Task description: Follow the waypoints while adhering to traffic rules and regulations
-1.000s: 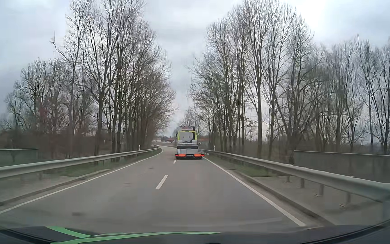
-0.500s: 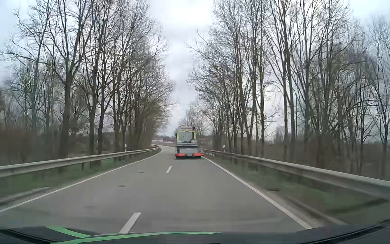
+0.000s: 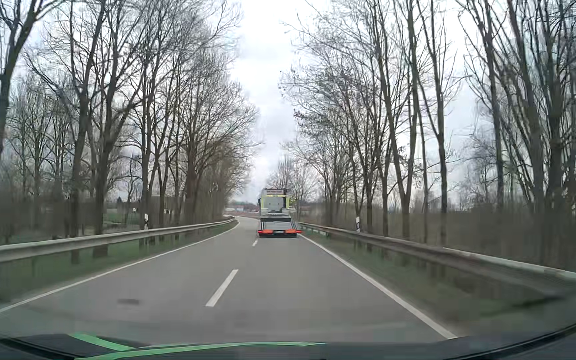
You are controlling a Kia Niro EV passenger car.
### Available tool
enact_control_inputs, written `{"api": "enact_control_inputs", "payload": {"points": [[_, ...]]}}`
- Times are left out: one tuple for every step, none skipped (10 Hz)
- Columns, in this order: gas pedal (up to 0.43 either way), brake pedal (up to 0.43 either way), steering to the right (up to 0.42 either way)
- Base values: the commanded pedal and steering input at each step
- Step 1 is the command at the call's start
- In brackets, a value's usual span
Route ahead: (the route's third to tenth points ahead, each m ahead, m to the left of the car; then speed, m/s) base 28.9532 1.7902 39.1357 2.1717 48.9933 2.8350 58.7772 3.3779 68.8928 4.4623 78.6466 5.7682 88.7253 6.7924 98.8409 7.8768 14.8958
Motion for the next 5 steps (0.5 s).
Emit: {"api": "enact_control_inputs", "payload": {"points": [[0.11,0.0,-0.005],[0.11,0.0,-0.005],[0.118,0.0,-0.005],[0.118,0.0,-0.005],[0.13,0.0,-0.005]]}}
